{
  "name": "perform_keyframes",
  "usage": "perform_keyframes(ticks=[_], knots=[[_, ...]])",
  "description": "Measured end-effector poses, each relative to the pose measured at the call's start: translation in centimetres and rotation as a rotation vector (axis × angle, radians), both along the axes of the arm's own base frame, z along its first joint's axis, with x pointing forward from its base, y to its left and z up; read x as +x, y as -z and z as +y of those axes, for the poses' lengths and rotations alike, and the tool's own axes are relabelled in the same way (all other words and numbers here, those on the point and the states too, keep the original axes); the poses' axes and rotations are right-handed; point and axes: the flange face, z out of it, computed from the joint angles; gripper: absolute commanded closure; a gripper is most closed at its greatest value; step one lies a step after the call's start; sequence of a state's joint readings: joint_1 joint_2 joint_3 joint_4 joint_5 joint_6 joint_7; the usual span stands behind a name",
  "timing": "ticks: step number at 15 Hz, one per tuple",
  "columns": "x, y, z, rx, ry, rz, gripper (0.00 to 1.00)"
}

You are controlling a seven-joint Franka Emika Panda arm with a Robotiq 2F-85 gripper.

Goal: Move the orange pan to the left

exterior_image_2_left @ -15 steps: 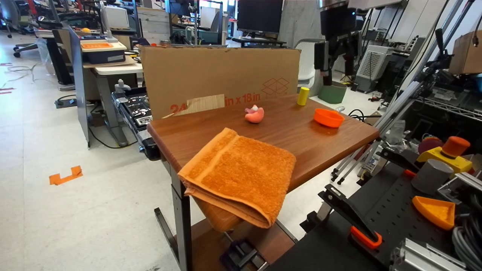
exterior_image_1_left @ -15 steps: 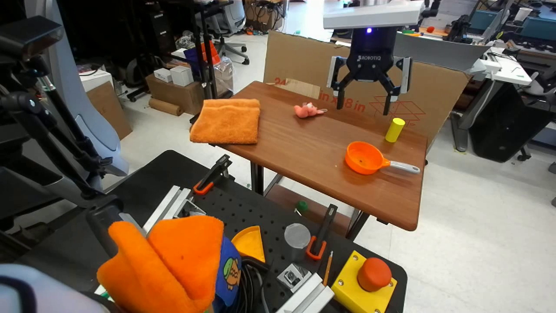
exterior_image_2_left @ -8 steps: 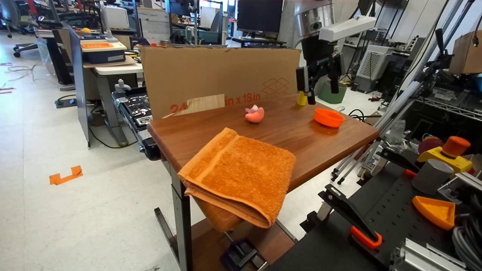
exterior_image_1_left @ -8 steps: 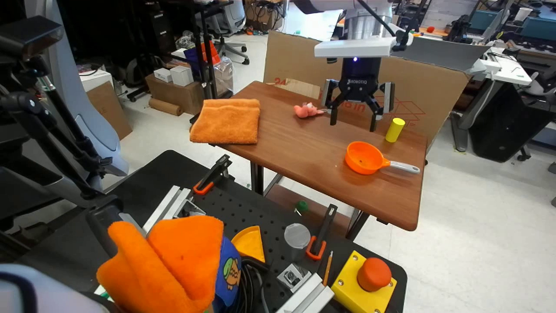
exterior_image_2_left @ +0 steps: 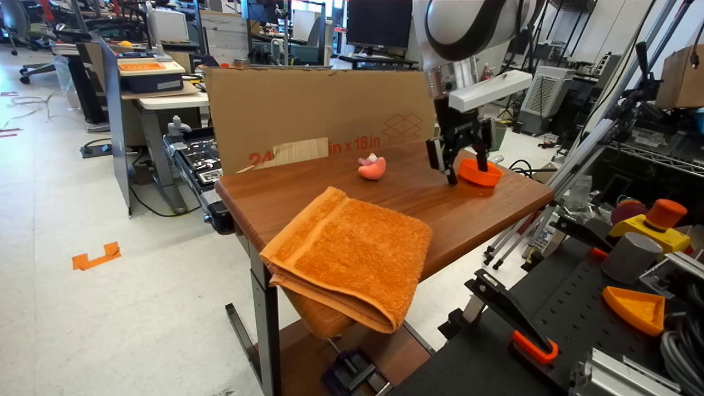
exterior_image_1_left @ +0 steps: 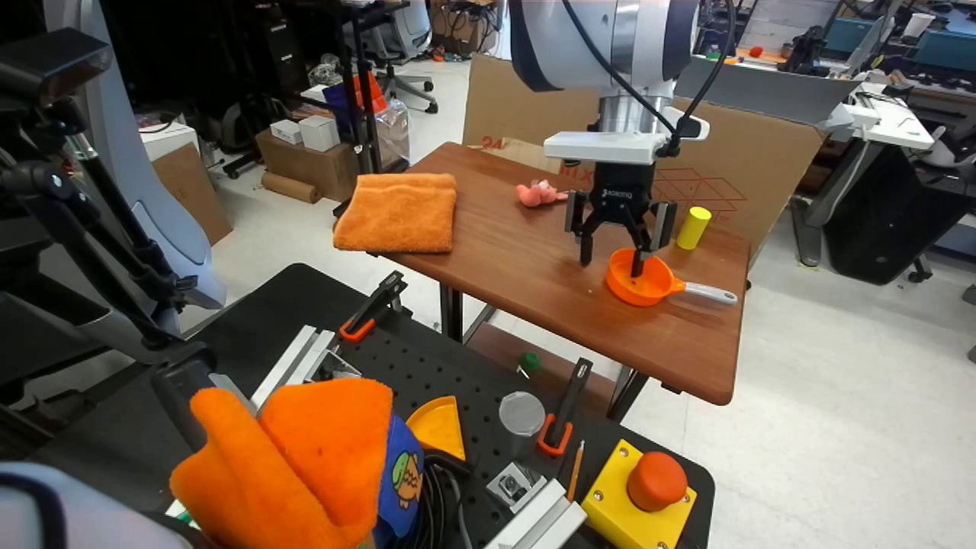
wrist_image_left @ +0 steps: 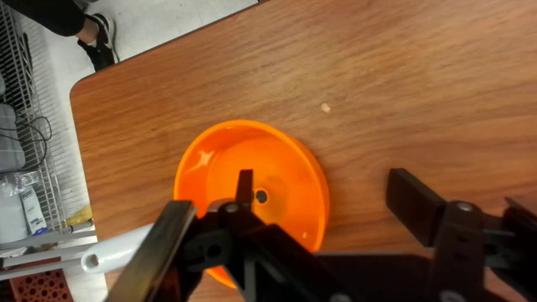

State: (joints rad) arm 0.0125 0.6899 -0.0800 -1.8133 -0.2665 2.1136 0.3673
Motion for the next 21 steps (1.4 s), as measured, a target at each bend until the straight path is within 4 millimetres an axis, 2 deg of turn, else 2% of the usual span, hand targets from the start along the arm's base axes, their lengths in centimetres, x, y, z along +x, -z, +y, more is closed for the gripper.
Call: perform_keyframes(ticks=[7, 8, 9, 12, 15, 17, 21], knots=[[0.8, -0.3, -0.1, 0.029, 0.086, -0.028, 0.94], [1.0, -0.5, -0.4, 0.032, 0.097, -0.033, 0.98], [1.2, -0.7, -0.6, 0.035, 0.111, -0.039, 1.00], [1.4, -1.0, -1.3, 0.034, 0.137, -0.033, 0.96], [0.5, -0.9, -0.8, 0.024, 0.112, 0.043, 0.96], [-1.2, -0.8, 1.3, 0.030, 0.018, 0.094, 0.96], [-6.3, -0.9, 7.2, 0.036, -0.181, 0.118, 0.96]])
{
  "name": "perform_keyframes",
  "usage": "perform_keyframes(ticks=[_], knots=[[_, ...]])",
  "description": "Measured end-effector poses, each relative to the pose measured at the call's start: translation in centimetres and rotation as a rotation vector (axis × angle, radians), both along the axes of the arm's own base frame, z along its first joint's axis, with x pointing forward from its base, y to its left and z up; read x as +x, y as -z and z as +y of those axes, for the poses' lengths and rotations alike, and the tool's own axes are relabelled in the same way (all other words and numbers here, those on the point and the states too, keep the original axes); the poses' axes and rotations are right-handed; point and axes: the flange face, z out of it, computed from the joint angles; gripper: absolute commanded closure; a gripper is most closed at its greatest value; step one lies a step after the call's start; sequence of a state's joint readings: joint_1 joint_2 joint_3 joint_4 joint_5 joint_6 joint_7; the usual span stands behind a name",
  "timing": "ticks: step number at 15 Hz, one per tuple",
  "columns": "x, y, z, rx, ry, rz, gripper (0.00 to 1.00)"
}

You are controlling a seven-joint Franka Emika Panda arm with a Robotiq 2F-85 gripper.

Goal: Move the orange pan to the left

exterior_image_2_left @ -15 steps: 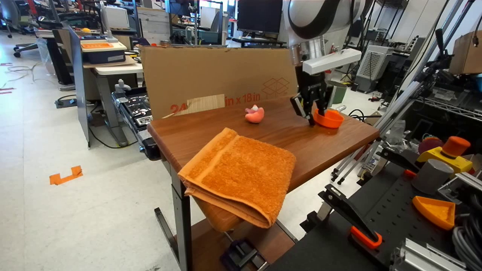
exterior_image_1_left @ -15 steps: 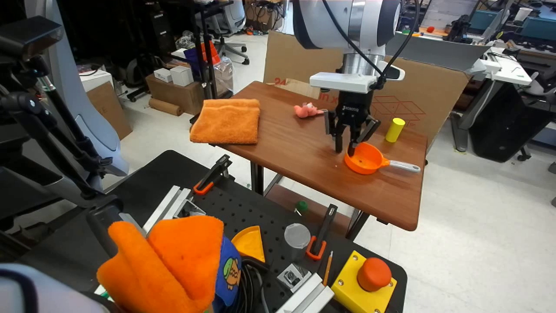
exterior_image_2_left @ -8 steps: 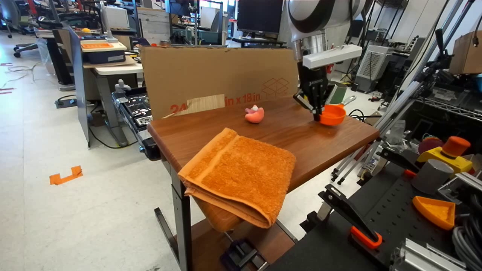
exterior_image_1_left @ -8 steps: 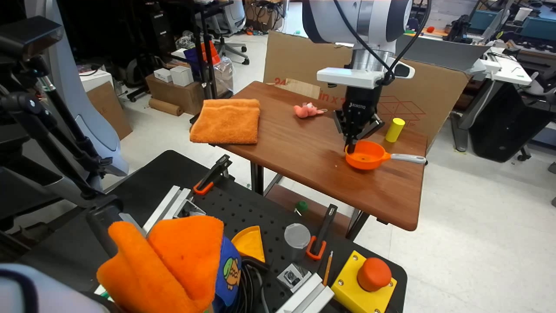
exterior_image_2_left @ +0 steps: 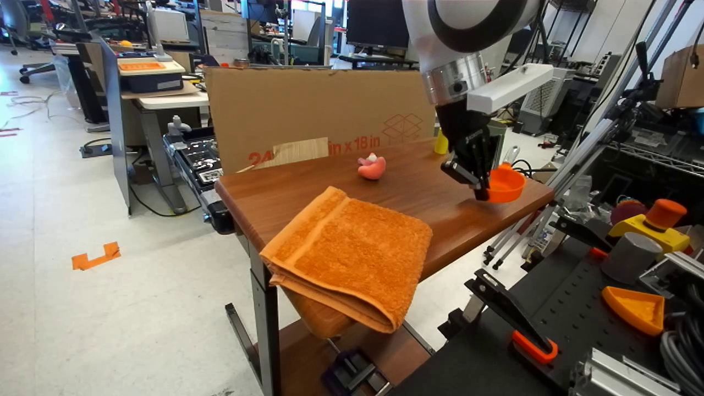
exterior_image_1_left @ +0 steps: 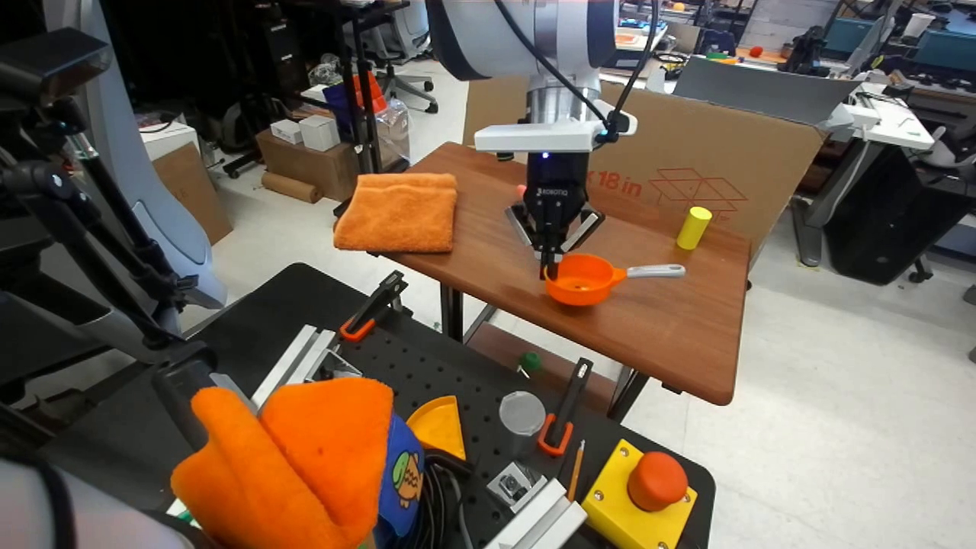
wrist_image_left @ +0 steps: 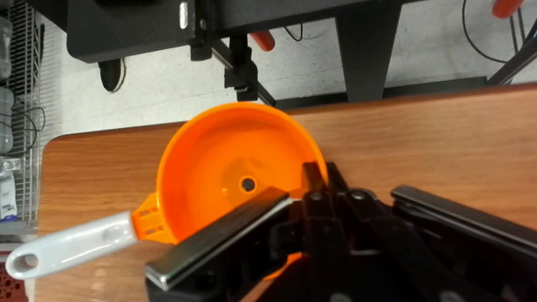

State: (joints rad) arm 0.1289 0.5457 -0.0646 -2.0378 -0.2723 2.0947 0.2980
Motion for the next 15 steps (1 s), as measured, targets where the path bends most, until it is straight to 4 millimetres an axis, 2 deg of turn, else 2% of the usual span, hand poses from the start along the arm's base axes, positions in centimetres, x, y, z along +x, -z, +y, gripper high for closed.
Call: perform_keyframes(ticks=[3, 7, 8, 10, 15], knots=[[-2.2, 0.5, 1.5, 0.018, -0.041, -0.004, 0.96], [-2.1, 1.1, 1.1, 0.024, -0.050, -0.036, 0.96], [-2.0, 1.2, 1.1, 0.025, -0.055, -0.048, 0.59], [-1.9, 1.3, 1.2, 0.018, -0.071, -0.051, 0.52], [-2.5, 1.3, 0.7, -0.026, -0.093, 0.011, 0.20]])
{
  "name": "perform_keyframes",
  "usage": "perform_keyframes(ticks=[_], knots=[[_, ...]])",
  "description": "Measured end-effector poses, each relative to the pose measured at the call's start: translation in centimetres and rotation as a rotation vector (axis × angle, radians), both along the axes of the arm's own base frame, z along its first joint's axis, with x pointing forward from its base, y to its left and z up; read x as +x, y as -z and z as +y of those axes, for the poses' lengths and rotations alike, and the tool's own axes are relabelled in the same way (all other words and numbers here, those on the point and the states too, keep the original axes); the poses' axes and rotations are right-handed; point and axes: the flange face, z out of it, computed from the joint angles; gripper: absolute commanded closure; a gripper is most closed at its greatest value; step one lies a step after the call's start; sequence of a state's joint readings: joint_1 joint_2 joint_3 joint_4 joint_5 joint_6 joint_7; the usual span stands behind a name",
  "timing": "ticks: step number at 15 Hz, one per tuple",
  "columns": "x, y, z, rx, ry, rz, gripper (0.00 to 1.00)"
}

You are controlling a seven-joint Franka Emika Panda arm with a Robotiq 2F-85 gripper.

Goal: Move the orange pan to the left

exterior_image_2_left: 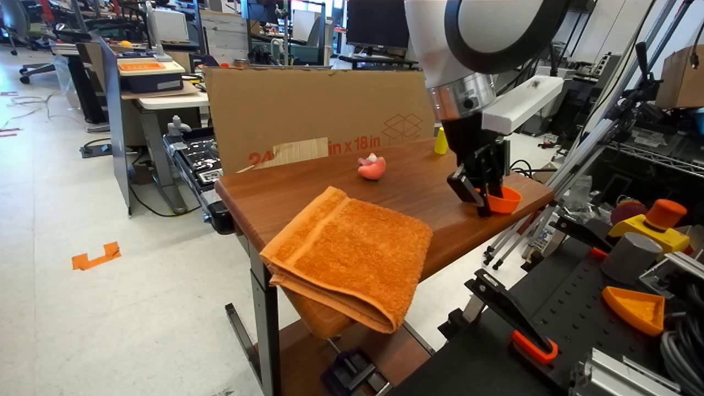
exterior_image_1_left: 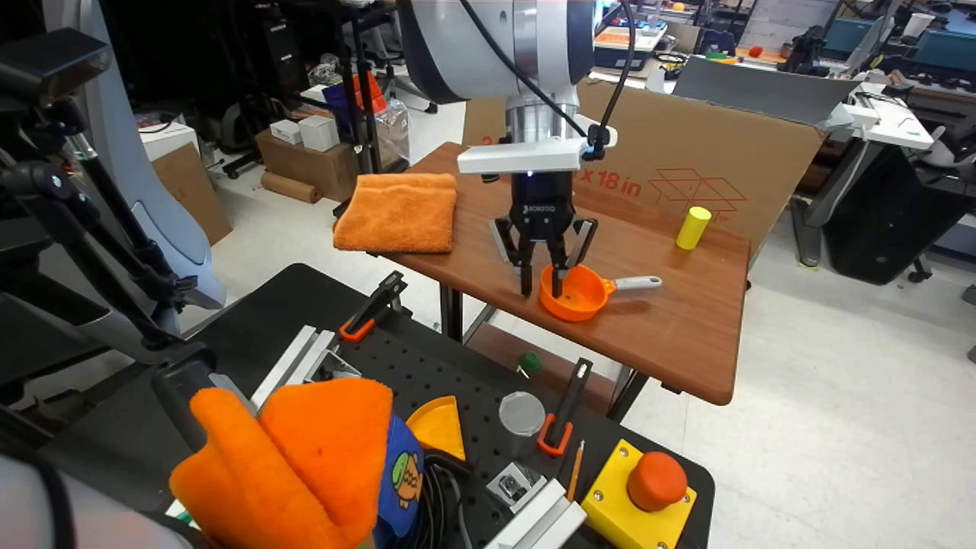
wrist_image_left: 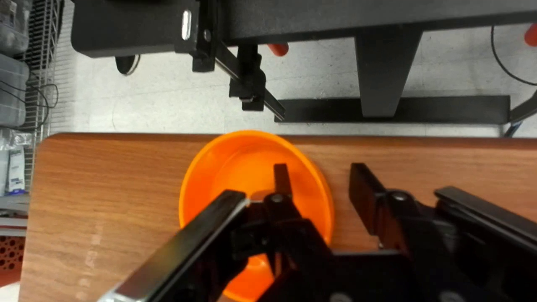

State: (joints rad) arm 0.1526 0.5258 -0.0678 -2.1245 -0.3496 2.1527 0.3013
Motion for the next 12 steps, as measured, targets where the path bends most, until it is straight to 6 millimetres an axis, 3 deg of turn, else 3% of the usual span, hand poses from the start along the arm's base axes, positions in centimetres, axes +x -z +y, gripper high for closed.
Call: perform_keyframes(ticks=[2, 3, 5, 7, 12], knots=[[-0.7, -0.3, 0.0, -0.009, -0.013, 0.056, 0.07], [-0.9, -1.0, 0.3, -0.002, -0.030, 0.073, 0.25], [-1.4, -3.6, 1.3, 0.020, -0.070, 0.080, 0.11], [-1.9, -5.4, 1.7, 0.028, -0.087, 0.068, 0.07], [-2.5, -5.6, 1.6, 0.030, -0.089, 0.074, 0.07]])
